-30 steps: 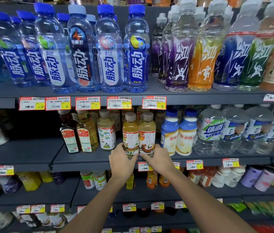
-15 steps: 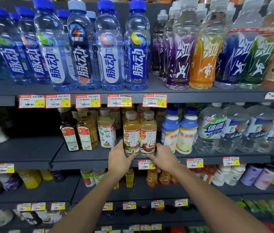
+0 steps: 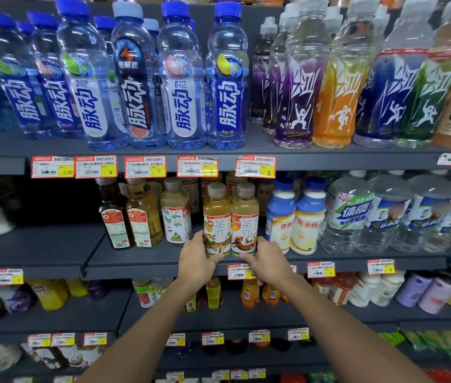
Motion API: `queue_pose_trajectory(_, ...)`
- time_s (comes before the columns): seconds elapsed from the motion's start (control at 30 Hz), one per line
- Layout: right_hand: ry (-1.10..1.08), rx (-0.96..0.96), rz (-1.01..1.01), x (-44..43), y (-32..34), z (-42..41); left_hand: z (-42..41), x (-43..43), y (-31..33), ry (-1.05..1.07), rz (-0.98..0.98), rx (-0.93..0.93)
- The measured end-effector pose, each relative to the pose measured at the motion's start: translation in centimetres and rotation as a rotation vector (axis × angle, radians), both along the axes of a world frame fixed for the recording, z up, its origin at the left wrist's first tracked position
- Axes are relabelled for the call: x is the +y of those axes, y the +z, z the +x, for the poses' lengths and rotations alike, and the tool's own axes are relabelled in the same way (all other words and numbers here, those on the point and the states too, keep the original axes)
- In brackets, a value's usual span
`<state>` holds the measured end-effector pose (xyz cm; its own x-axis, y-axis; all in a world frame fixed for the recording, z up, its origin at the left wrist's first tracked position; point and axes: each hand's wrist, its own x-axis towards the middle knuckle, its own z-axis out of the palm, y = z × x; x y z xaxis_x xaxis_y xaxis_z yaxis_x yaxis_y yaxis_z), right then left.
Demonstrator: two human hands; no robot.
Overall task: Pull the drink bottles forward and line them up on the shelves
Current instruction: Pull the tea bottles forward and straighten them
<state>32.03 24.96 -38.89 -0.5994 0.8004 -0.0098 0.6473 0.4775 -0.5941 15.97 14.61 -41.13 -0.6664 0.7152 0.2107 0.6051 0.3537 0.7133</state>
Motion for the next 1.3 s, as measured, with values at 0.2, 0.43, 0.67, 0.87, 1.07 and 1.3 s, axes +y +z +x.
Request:
queue_pose_trajectory(0.2, -0.009, -0.017, 0.049, 0.0, -0.2, 0.2, 0.0, -0.2, -0.1, 0.003, -0.008, 0.008)
queue_pose_trajectory(0.43, 0.007, -0.054, 0.106, 0.4, -0.1, 0.2, 0.3, -0.3, 0.6, 0.004, -0.037, -0.004)
queue_pose_trajectory(0.67, 0.022, -0.039, 0.106, 0.7, -0.4, 0.0, 0.7, -0.1, 1.3, 0.025, -0.079, -0.012)
queue_pose_trajectory(0.87, 0.031, -0.010, 0.093, 1.1, -0.8, 0.0, 1.2, 0.0, 1.5, 0.062, -0.091, -0.002)
queue_pose_trajectory(1.07, 0.012, 0.017, 0.064, 0.9, -0.9, -0.1, 1.2, 0.1, 1.5, 0.064, -0.085, 0.008)
queue_pose_trajectory(1.3, 0.003, 0.095, 0.032, 0.6, -1.1, 0.2, 0.9, -0.7, 1.0, -0.033, 0.029, 0.022)
